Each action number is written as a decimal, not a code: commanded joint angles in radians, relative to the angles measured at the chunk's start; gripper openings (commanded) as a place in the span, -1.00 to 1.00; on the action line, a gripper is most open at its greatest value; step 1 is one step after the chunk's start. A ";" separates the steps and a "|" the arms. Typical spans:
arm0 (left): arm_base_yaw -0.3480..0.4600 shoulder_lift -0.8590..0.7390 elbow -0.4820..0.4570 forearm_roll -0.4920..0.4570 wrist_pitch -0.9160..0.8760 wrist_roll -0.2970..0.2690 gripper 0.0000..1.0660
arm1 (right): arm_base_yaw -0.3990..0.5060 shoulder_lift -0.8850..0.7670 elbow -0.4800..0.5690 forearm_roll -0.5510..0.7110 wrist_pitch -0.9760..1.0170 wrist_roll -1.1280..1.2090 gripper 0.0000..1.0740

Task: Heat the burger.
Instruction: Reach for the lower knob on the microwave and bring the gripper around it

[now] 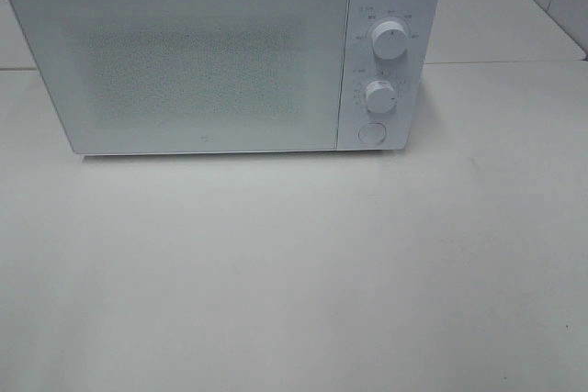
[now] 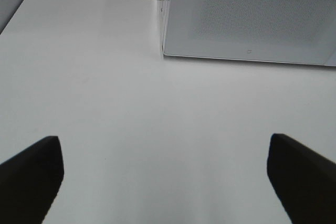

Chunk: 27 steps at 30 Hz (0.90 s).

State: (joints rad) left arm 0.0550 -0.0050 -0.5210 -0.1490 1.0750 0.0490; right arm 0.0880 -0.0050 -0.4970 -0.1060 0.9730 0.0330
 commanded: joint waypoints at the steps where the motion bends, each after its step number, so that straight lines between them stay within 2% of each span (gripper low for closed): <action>1: 0.004 -0.026 0.004 -0.005 -0.003 -0.002 0.83 | -0.004 -0.024 0.003 0.003 -0.014 0.006 0.36; 27: 0.004 -0.025 0.004 -0.005 -0.003 -0.002 0.83 | -0.004 -0.024 0.003 0.003 -0.014 0.006 0.36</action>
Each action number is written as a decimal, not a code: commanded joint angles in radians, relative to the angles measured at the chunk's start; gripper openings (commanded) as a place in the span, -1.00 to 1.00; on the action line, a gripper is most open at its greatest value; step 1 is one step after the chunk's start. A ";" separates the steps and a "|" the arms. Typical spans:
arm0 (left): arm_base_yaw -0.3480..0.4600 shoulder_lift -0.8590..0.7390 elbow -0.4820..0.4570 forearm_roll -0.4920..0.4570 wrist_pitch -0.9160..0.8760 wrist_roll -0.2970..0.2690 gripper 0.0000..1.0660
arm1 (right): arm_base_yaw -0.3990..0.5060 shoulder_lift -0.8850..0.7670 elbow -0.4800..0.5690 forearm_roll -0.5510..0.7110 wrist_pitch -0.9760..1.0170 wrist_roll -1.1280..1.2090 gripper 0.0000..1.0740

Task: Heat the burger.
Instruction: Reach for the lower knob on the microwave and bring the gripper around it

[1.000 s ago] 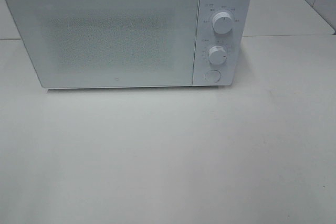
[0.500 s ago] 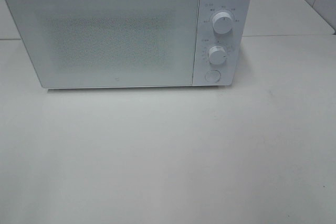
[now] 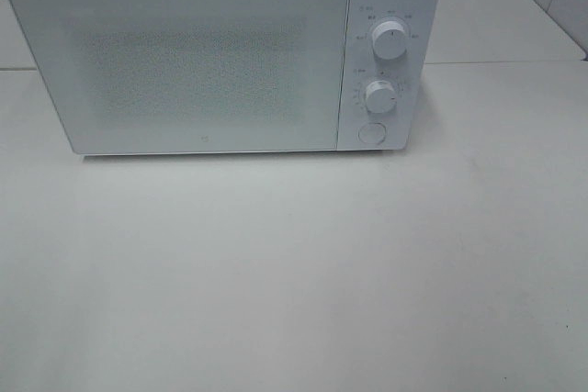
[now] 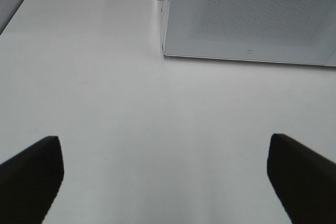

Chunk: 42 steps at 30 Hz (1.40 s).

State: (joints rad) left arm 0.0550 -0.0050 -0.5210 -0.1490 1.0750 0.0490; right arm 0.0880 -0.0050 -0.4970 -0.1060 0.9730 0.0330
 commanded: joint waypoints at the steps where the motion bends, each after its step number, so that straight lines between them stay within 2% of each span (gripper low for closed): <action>1: 0.004 -0.025 0.004 -0.005 -0.003 -0.002 0.83 | -0.004 -0.024 0.003 0.003 -0.014 0.006 0.36; 17: 0.004 -0.025 0.004 -0.005 -0.003 -0.002 0.83 | -0.004 -0.020 -0.017 0.008 -0.048 0.006 0.36; 25: 0.004 -0.025 0.004 -0.005 -0.003 -0.002 0.83 | -0.004 0.100 -0.020 0.008 -0.160 0.006 0.36; 30: 0.004 -0.025 0.004 -0.005 -0.003 -0.002 0.83 | -0.004 0.205 0.026 0.009 -0.305 0.006 0.36; 42: 0.004 -0.025 0.004 -0.005 -0.003 -0.002 0.83 | -0.004 0.324 0.152 0.008 -0.630 0.010 0.36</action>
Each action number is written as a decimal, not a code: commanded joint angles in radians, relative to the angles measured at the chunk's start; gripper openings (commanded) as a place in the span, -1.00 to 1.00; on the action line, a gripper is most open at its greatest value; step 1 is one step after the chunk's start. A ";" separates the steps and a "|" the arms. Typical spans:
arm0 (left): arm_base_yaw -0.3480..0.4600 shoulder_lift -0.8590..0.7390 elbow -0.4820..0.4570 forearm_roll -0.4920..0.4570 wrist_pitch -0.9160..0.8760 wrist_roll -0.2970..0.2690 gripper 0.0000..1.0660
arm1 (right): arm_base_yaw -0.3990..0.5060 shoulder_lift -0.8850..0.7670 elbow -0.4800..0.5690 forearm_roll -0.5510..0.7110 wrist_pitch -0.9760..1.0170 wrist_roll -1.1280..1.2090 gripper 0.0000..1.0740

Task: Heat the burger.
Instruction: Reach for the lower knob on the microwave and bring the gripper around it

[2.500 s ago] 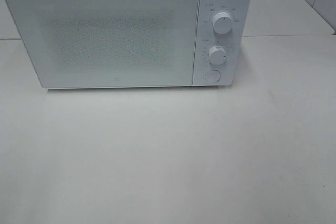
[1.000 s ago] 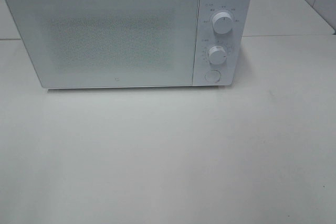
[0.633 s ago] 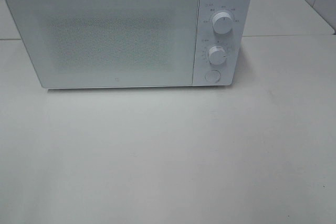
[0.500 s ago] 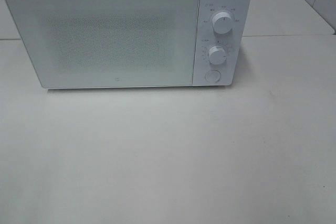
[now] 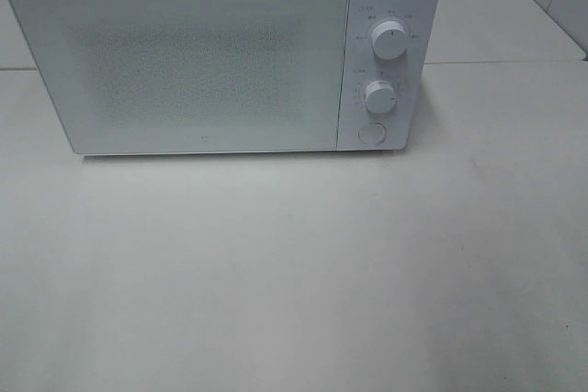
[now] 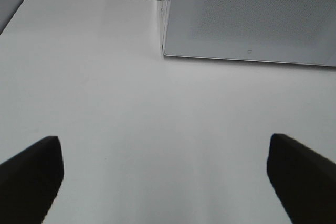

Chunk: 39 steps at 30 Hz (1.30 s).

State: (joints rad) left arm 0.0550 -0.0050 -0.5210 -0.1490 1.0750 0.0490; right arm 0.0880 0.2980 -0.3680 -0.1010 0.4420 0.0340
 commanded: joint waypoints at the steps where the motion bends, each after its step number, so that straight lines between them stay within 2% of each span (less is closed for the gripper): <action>1: 0.004 -0.025 0.004 -0.005 -0.003 -0.002 0.83 | -0.004 0.034 0.036 0.003 -0.136 0.009 0.36; 10: 0.004 -0.025 0.004 -0.005 -0.003 -0.002 0.83 | -0.004 0.203 0.107 0.003 -0.452 0.020 0.36; 28: 0.004 -0.025 0.004 -0.005 -0.003 -0.002 0.83 | -0.004 0.514 0.112 0.003 -0.756 0.129 0.36; 37: 0.004 -0.025 0.004 -0.005 -0.003 -0.002 0.83 | -0.004 0.747 0.112 0.003 -0.992 0.129 0.36; 39: 0.004 -0.025 0.004 -0.005 -0.003 -0.002 0.83 | -0.002 0.858 0.112 0.003 -1.099 0.123 0.36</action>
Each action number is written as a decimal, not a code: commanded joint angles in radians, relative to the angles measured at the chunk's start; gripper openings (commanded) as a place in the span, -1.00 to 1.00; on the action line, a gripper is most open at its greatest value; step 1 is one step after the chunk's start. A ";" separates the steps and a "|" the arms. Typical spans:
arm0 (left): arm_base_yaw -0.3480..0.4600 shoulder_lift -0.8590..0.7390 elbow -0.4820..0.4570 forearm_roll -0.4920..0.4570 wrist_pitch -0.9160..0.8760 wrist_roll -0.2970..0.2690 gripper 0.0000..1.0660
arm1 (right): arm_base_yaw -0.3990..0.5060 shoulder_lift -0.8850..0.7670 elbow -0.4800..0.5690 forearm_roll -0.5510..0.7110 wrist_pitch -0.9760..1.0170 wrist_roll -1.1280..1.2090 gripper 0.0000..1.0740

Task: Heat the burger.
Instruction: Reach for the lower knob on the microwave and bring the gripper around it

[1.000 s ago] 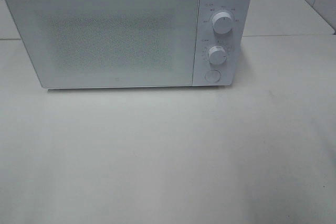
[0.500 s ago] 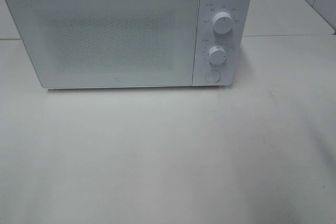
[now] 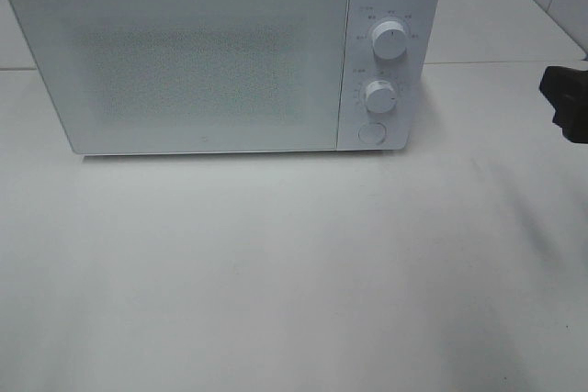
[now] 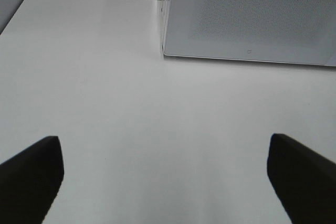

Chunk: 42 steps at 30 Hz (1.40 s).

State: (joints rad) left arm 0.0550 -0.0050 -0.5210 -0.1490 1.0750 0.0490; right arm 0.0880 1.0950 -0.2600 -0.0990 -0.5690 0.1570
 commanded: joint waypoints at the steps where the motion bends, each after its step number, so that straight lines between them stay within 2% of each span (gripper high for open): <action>1: 0.004 -0.025 0.004 -0.005 -0.003 -0.002 0.83 | -0.002 0.061 0.004 0.001 -0.088 0.000 0.36; 3: 0.004 -0.025 0.004 -0.005 -0.003 -0.002 0.83 | -0.001 0.085 0.004 0.001 -0.120 -0.005 0.36; 5: 0.004 -0.025 0.004 -0.005 -0.003 -0.002 0.83 | -0.001 0.200 0.004 0.002 -0.233 -0.009 0.36; 9: 0.004 -0.025 0.004 -0.005 -0.003 -0.002 0.83 | 0.003 0.261 0.004 0.003 -0.289 -0.010 0.36; 11: 0.004 -0.025 0.004 -0.005 -0.003 -0.002 0.83 | 0.050 0.314 0.004 0.042 -0.344 -0.027 0.36; 14: 0.004 -0.025 0.004 -0.005 -0.003 -0.002 0.83 | 0.073 0.332 0.004 0.059 -0.365 -0.050 0.36; 16: 0.004 -0.025 0.004 -0.005 -0.003 -0.002 0.83 | 0.181 0.402 0.004 0.161 -0.449 -0.164 0.36; 17: 0.004 -0.025 0.004 -0.005 -0.003 -0.002 0.83 | 0.181 0.402 0.004 0.161 -0.449 -0.164 0.36; 19: 0.004 -0.025 0.004 -0.005 -0.003 -0.002 0.83 | 0.261 0.453 0.004 0.289 -0.524 -0.245 0.36; 20: 0.004 -0.025 0.004 -0.005 -0.003 -0.002 0.83 | 0.261 0.453 0.004 0.289 -0.524 -0.245 0.36; 21: 0.004 -0.025 0.004 -0.005 -0.003 -0.002 0.83 | 0.319 0.484 0.004 0.375 -0.557 -0.282 0.36; 23: 0.004 -0.025 0.004 -0.005 -0.003 -0.002 0.83 | 0.350 0.497 0.004 0.425 -0.577 -0.300 0.36; 24: 0.004 -0.025 0.004 -0.005 -0.003 -0.002 0.83 | 0.405 0.518 0.003 0.513 -0.616 -0.336 0.36; 25: 0.004 -0.025 0.004 -0.005 -0.003 -0.002 0.83 | 0.405 0.518 0.003 0.513 -0.616 -0.336 0.36; 27: 0.004 -0.025 0.004 -0.005 -0.003 -0.002 0.83 | 0.486 0.545 0.002 0.625 -0.676 -0.379 0.36; 28: 0.004 -0.025 0.004 -0.005 -0.003 -0.002 0.83 | 0.486 0.545 0.002 0.625 -0.676 -0.379 0.36; 30: 0.004 -0.025 0.004 -0.005 -0.003 -0.002 0.83 | 0.550 0.554 0.002 0.724 -0.707 -0.378 0.36; 33: 0.004 -0.025 0.004 -0.005 -0.003 -0.002 0.83 | 0.587 0.554 -0.003 0.782 -0.708 -0.378 0.36; 35: 0.004 -0.025 0.004 -0.005 -0.003 -0.002 0.83 | 0.628 0.554 -0.023 0.874 -0.705 -0.383 0.36; 42: 0.004 -0.025 0.004 -0.005 -0.003 -0.002 0.83 | 0.642 0.554 -0.075 0.918 -0.703 -0.435 0.36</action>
State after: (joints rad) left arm 0.0550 -0.0050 -0.5210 -0.1490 1.0750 0.0490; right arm 0.7290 1.6540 -0.3280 0.8140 -1.2030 -0.2610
